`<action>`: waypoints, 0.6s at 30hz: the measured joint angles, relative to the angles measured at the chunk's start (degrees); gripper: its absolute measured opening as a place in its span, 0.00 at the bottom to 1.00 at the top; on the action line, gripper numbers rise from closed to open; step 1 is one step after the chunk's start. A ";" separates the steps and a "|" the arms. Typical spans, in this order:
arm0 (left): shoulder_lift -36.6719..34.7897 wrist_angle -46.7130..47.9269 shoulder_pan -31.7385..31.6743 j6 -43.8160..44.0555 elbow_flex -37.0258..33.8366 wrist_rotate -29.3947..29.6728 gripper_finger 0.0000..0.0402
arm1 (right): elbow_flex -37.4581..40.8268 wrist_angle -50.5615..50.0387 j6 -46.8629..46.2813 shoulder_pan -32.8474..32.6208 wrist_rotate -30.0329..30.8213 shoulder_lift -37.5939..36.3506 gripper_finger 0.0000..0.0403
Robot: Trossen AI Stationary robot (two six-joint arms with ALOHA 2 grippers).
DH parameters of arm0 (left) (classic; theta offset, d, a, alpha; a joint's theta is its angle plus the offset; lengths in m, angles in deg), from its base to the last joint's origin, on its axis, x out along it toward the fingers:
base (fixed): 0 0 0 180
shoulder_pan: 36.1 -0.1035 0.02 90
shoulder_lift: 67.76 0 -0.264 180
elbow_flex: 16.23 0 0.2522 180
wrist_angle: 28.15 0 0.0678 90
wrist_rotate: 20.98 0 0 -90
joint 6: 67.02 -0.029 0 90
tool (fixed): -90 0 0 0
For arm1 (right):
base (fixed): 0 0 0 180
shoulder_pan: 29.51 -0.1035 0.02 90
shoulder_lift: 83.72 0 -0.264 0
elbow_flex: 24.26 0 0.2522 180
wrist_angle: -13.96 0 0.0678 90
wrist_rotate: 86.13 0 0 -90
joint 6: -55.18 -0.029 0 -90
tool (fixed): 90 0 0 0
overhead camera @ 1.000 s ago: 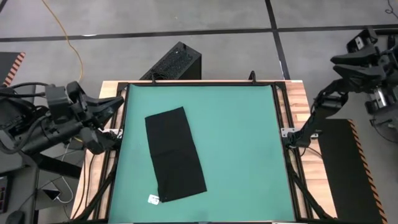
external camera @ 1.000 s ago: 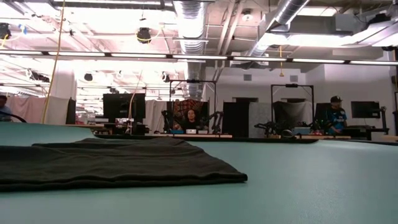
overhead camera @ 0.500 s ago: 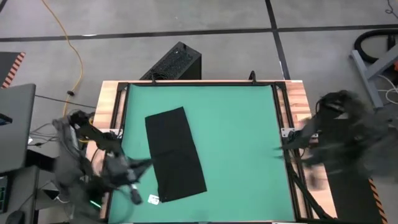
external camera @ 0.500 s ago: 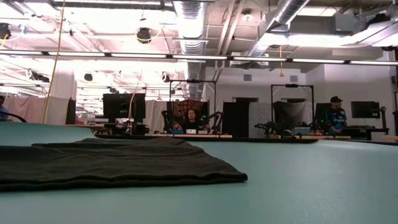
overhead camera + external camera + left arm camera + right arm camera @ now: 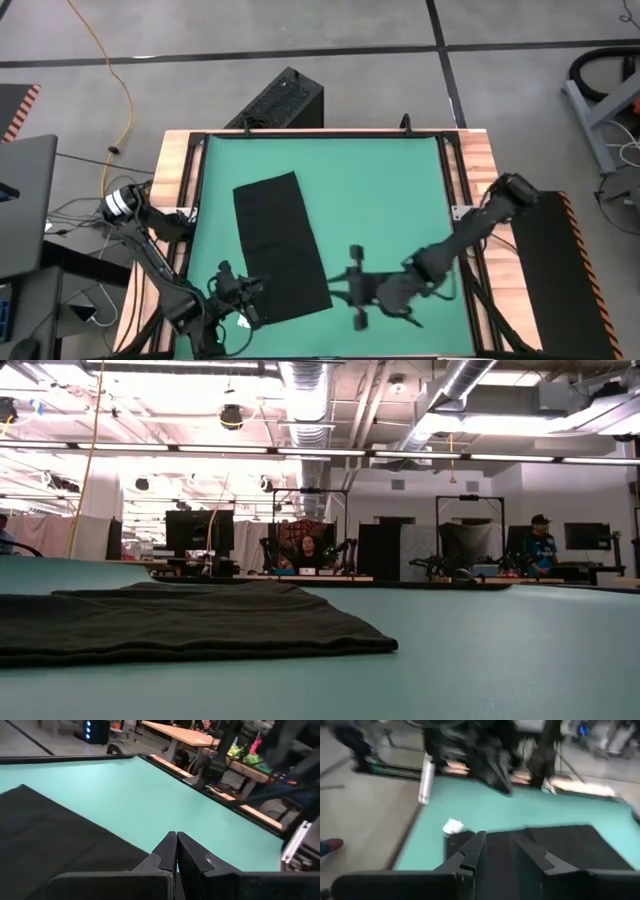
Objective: Roll towel
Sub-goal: Roll the black towel
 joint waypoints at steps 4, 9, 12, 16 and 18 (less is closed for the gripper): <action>-0.63 4.81 -1.45 0.02 -0.50 -3.83 0.01 | 0.75 3.30 0.00 3.90 -4.26 5.20 0.27; -6.43 11.80 -4.61 -5.15 -0.50 -12.22 0.09 | 0.18 6.73 2.37 9.25 -7.53 5.06 0.27; -11.79 11.77 -6.73 -15.51 -0.50 -16.35 0.11 | 0.69 4.15 5.25 11.37 -8.17 3.21 0.27; -19.51 8.70 -7.88 -28.00 -0.50 -21.69 0.12 | 0.20 1.32 6.83 11.69 -8.85 -5.79 0.27; -23.11 6.34 -7.39 -33.51 -0.50 -22.45 0.12 | 0.20 -2.80 6.50 11.12 -8.83 -10.60 0.27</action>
